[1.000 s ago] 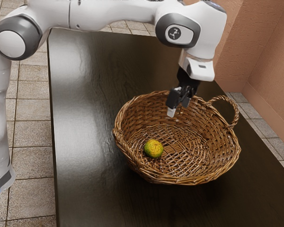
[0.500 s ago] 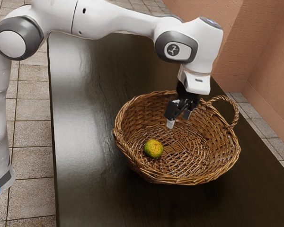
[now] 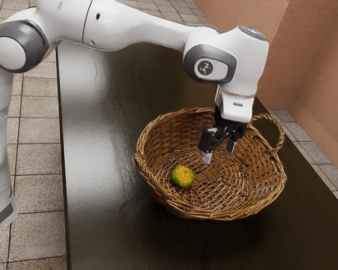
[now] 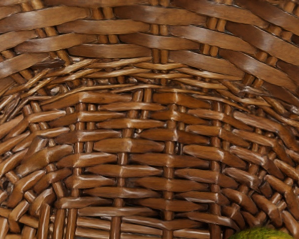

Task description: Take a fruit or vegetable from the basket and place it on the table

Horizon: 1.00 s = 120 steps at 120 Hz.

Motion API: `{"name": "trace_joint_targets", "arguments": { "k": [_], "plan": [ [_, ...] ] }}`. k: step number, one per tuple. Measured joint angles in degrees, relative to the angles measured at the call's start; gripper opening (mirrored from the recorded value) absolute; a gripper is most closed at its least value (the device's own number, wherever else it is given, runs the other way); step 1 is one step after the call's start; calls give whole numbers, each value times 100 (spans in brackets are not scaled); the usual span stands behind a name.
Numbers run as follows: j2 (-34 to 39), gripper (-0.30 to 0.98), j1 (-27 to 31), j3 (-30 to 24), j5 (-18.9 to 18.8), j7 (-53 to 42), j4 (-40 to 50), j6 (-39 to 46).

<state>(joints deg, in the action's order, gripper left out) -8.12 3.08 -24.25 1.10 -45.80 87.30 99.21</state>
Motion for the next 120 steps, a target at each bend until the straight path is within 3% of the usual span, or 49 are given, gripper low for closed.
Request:
{"name": "trace_joint_targets", "arguments": {
  "k": [46,120],
  "plan": [
    [375,68,41,75,3,-62,725,108],
    [474,68,29,163,1,-40,915,105]
  ]
}}
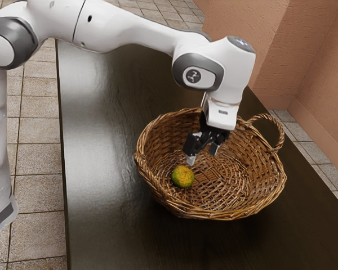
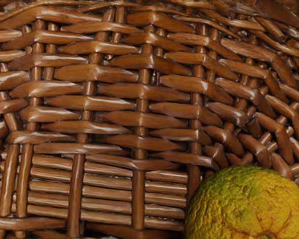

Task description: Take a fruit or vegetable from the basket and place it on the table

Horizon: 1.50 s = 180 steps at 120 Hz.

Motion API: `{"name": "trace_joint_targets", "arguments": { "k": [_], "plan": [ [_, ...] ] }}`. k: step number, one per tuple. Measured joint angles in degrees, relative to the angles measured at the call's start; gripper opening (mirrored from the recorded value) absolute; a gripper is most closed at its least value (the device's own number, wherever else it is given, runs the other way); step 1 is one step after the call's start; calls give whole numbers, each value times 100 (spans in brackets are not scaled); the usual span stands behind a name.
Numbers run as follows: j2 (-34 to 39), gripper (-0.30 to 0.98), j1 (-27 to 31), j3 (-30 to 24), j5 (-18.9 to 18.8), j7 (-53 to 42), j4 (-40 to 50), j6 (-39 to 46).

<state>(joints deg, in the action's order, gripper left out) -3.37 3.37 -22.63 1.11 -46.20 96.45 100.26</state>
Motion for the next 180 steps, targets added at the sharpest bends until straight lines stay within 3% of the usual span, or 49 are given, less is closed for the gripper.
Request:
{"name": "trace_joint_targets", "arguments": {
  "k": [68,180],
  "plan": [
    [-33,68,-86,-440,-2,31,112,348],
    [306,68,37,-345,0,67,811,641]
  ]
}}
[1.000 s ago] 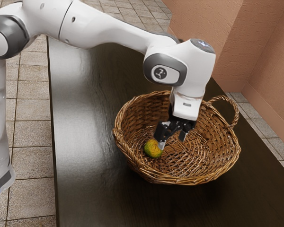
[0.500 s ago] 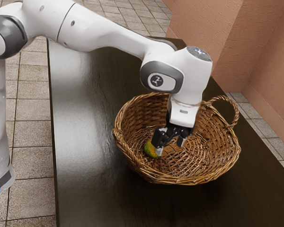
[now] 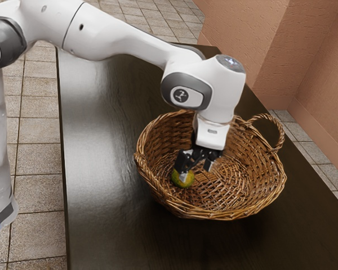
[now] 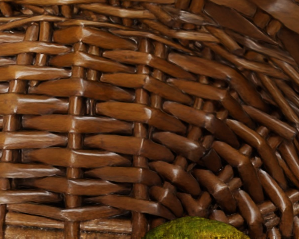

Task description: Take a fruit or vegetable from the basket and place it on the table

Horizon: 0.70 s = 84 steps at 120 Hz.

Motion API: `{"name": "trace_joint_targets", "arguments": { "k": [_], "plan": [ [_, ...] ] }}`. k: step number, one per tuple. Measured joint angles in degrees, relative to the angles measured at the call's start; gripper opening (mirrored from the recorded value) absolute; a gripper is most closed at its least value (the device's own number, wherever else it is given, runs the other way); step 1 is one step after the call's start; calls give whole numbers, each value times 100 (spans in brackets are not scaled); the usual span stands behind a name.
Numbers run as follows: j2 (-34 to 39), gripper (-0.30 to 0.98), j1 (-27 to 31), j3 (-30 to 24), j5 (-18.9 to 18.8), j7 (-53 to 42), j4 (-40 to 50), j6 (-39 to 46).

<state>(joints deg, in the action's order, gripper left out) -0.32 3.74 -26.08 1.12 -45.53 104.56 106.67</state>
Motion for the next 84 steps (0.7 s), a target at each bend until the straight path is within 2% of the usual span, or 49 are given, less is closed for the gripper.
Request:
{"name": "trace_joint_targets", "arguments": {
  "k": [54,66,76,84],
  "plan": [
    [59,64,27,41,83,5,340,149],
    [51,56,0,51,94,15,347,174],
    [44,43,-13,47,87,50,347,189],
    [40,37,-27,56,76,98,348,202]
  ]
}}
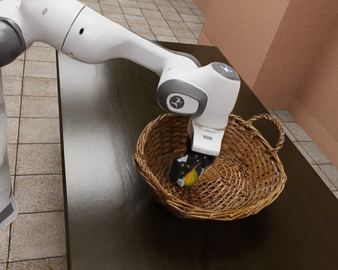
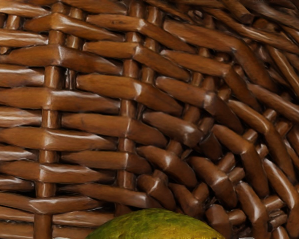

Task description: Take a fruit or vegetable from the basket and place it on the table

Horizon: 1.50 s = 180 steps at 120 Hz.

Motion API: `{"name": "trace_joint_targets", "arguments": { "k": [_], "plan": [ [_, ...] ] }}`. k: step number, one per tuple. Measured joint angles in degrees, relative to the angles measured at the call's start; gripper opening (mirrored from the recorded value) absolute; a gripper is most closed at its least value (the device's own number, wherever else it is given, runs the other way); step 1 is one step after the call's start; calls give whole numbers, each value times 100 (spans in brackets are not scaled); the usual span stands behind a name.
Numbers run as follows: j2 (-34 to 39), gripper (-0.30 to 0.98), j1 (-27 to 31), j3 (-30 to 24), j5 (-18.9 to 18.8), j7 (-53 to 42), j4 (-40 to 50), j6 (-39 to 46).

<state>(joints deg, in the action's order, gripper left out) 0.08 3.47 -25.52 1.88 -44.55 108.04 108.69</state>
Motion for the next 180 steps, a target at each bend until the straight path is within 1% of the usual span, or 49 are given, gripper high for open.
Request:
{"name": "trace_joint_targets", "arguments": {
  "k": [34,46,56,69,76,85,97,108,114,133,139,151,166,180],
  "plan": [
    [46,36,5,14,-31,245,-13,4],
    [185,35,48,3,-50,323,-52,-12],
    [259,35,60,2,-93,378,-213,-19],
    [323,34,-27,170,-153,434,-548,-38],
    [355,35,-80,360,-169,461,-756,-77],
    [378,35,-186,840,-177,492,-1000,-134],
    [400,35,13,1480,-176,533,-1188,-200],
    [407,35,213,1976,-179,565,-1246,-247],
    [410,35,279,2161,-183,580,-1256,-274],
    [403,35,85,2939,-192,612,-1264,-342],
    [401,35,112,3153,-208,618,-1274,-357],
    [384,35,293,3321,-257,631,-1289,-376],
    [343,35,256,3409,-292,644,-1291,-389],
    [306,42,151,3446,-278,651,-1283,-409]
  ]
}}
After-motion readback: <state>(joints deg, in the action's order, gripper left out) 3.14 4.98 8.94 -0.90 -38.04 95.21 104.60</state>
